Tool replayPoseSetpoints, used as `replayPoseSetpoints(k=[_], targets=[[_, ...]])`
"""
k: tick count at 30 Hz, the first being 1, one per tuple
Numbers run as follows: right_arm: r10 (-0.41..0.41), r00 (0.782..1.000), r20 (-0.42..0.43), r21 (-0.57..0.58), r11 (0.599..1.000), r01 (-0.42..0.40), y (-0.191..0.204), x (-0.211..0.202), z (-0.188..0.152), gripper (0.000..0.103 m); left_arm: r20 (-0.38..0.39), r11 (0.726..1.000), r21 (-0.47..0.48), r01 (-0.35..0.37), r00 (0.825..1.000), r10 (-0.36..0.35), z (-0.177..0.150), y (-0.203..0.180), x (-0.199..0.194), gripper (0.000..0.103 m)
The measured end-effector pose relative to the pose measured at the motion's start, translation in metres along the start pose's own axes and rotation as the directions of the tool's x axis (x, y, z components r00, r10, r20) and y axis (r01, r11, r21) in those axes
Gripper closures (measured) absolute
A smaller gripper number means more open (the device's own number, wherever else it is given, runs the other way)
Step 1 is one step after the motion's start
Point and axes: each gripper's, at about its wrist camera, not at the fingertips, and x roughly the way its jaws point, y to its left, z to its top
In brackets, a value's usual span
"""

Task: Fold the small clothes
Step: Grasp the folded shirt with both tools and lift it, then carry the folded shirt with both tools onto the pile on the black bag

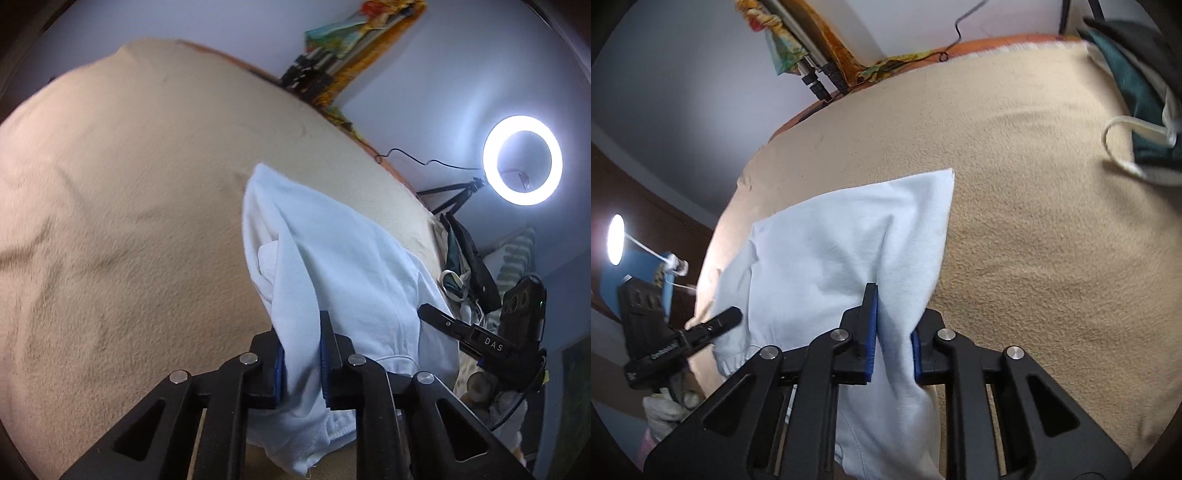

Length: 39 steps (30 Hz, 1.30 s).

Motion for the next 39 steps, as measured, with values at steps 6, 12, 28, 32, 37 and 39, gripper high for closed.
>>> replayPoseSetpoints(k=[6,12,28,32,37,39], targets=[[-0.112,0.992,0.060,-0.129,0.985,0.118,0.031,-0.014,0.000,0.090,0.041,0.996,0.085,0.011,0.999,-0.015,0.000,-0.024,-0.012,0.093],[-0.144,0.981,0.133,-0.230,0.958,0.172,0.062,-0.034,-0.005,0.091,0.065,0.996,0.080,0.050,0.996,-0.055,-0.004,-0.035,-0.020,0.094],[-0.192,0.955,0.225,-0.219,0.945,0.241,0.042,-0.095,0.004,0.092,0.030,0.970,0.204,0.132,0.990,-0.141,-0.001,-0.107,-0.005,0.095],[-0.225,0.937,0.269,-0.193,0.940,0.281,0.020,-0.125,0.011,0.092,0.020,0.958,0.233,0.169,0.984,-0.178,0.007,-0.140,0.012,0.096],[-0.278,0.901,0.332,-0.151,0.928,0.342,-0.015,-0.168,0.029,0.092,0.013,0.931,0.300,0.208,0.975,-0.222,0.017,-0.195,0.036,0.096],[-0.301,0.884,0.357,-0.129,0.922,0.366,-0.031,-0.185,0.037,0.092,0.009,0.918,0.328,0.225,0.971,-0.241,0.022,-0.219,0.047,0.096]])
